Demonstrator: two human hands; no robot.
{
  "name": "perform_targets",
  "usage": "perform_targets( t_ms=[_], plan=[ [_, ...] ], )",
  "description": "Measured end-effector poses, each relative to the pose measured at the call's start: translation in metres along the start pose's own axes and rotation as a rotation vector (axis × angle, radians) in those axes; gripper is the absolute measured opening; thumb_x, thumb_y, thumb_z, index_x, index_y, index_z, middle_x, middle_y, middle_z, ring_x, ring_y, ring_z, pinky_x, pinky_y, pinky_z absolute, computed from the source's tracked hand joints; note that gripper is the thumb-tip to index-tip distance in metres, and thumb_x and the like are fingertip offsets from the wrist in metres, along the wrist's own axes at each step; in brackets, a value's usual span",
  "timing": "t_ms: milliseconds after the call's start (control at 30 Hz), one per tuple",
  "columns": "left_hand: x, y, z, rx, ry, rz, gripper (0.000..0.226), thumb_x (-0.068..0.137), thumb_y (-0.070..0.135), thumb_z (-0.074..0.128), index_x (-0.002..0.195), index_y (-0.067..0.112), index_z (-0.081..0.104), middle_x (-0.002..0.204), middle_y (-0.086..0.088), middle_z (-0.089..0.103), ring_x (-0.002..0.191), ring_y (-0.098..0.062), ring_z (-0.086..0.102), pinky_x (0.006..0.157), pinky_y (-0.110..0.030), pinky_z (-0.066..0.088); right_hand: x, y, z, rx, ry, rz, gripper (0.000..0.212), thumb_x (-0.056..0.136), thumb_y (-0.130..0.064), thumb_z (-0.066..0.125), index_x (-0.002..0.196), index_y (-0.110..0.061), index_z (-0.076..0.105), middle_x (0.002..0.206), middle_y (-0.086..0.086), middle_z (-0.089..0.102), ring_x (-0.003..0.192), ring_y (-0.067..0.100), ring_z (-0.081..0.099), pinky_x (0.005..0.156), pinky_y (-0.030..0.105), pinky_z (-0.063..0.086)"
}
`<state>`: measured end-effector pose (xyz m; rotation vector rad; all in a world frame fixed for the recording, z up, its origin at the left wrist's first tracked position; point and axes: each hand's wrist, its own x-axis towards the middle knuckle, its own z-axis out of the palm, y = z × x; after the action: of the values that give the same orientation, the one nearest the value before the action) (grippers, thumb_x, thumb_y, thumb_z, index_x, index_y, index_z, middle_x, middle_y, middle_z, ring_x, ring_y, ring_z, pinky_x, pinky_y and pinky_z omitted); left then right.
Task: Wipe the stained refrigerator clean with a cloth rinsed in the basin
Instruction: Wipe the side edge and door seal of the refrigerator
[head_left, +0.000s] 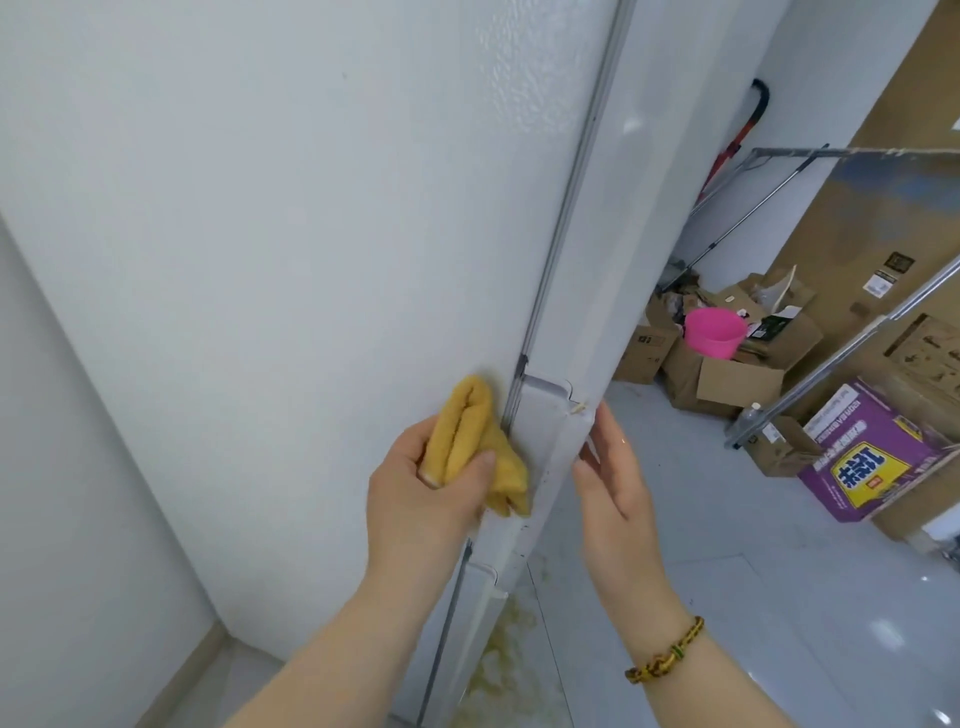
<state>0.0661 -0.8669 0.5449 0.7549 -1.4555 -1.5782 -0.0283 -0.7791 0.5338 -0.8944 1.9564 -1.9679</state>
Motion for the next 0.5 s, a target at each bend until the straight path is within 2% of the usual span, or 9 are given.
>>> perform_targets(
  t_ms=[67, 133, 200, 267, 333, 400, 433, 500],
  plan=[
    [-0.005, -0.006, 0.021, 0.028, -0.057, 0.066, 0.04, 0.071, 0.009, 0.074, 0.098, 0.032, 0.055, 0.088, 0.019, 0.061, 0.075, 0.013, 0.058, 0.061, -0.004, 0.045, 0.002, 0.0, -0.004, 0.025, -0.018, 0.01, 0.053, 0.094, 0.004, 0.037, 0.131, -0.033, 0.033, 0.143, -0.01, 0.039, 0.131, 0.002, 0.037, 0.113, 0.033, 0.028],
    [-0.009, -0.012, 0.036, 0.105, -0.122, 0.204, 0.042, 0.067, 0.025, 0.072, 0.098, 0.042, 0.051, 0.102, 0.024, 0.052, 0.094, 0.017, 0.049, 0.079, -0.001, 0.04, 0.003, 0.002, -0.004, 0.033, -0.037, 0.018, 0.054, 0.094, 0.005, 0.038, 0.13, -0.035, 0.034, 0.142, -0.012, 0.039, 0.131, 0.004, 0.037, 0.113, 0.034, 0.028],
    [-0.007, -0.019, 0.04, 0.19, -0.141, 0.306, 0.034, 0.064, 0.037, 0.064, 0.098, 0.037, 0.06, 0.104, 0.025, 0.048, 0.098, 0.015, 0.045, 0.081, 0.002, 0.033, 0.002, 0.004, -0.003, 0.034, -0.052, 0.025, 0.059, 0.093, 0.008, 0.036, 0.124, -0.042, 0.034, 0.142, -0.014, 0.038, 0.131, 0.003, 0.036, 0.113, 0.034, 0.028],
    [-0.004, -0.036, 0.036, 0.304, -0.129, 0.42, 0.036, 0.069, 0.042, 0.058, 0.099, 0.025, 0.067, 0.098, 0.025, 0.046, 0.094, 0.005, 0.047, 0.082, -0.002, 0.035, 0.0, 0.006, -0.002, 0.014, -0.07, 0.028, 0.067, 0.09, 0.013, 0.035, 0.124, -0.044, 0.031, 0.145, -0.014, 0.034, 0.132, 0.002, 0.035, 0.114, 0.034, 0.028],
    [-0.006, -0.065, 0.028, 0.414, -0.15, 0.498, 0.032, 0.074, 0.039, 0.054, 0.104, 0.028, 0.062, 0.097, 0.023, 0.046, 0.093, 0.002, 0.046, 0.083, -0.005, 0.035, -0.002, 0.009, -0.002, 0.009, -0.076, 0.02, 0.073, 0.086, 0.018, 0.033, 0.127, -0.043, 0.029, 0.147, -0.015, 0.031, 0.131, -0.003, 0.034, 0.113, 0.028, 0.029],
    [-0.014, -0.088, 0.019, 0.397, -0.218, 0.415, 0.037, 0.075, 0.042, 0.05, 0.11, 0.034, 0.054, 0.105, 0.033, 0.044, 0.097, 0.008, 0.044, 0.083, -0.001, 0.033, -0.002, 0.011, -0.003, 0.028, -0.072, 0.007, 0.073, 0.085, 0.018, 0.033, 0.126, -0.043, 0.027, 0.146, -0.018, 0.029, 0.125, -0.016, 0.034, 0.106, 0.011, 0.03],
    [-0.016, -0.094, 0.016, 0.353, -0.252, 0.35, 0.037, 0.073, 0.045, 0.048, 0.109, 0.04, 0.057, 0.108, 0.04, 0.041, 0.099, 0.012, 0.043, 0.082, 0.0, 0.032, -0.002, 0.012, -0.003, 0.031, -0.074, -0.012, 0.071, 0.083, 0.013, 0.035, 0.126, -0.043, 0.027, 0.145, -0.02, 0.028, 0.122, -0.02, 0.033, 0.102, 0.005, 0.03],
    [-0.013, -0.091, 0.015, 0.29, -0.284, 0.305, 0.035, 0.07, 0.048, 0.047, 0.099, 0.044, 0.065, 0.109, 0.046, 0.04, 0.102, 0.018, 0.04, 0.081, 0.003, 0.031, 0.0, 0.015, -0.005, 0.033, -0.098, -0.03, 0.069, 0.073, 0.001, 0.033, 0.126, -0.044, 0.027, 0.143, -0.023, 0.027, 0.125, -0.019, 0.031, 0.104, 0.005, 0.027]
  ],
)
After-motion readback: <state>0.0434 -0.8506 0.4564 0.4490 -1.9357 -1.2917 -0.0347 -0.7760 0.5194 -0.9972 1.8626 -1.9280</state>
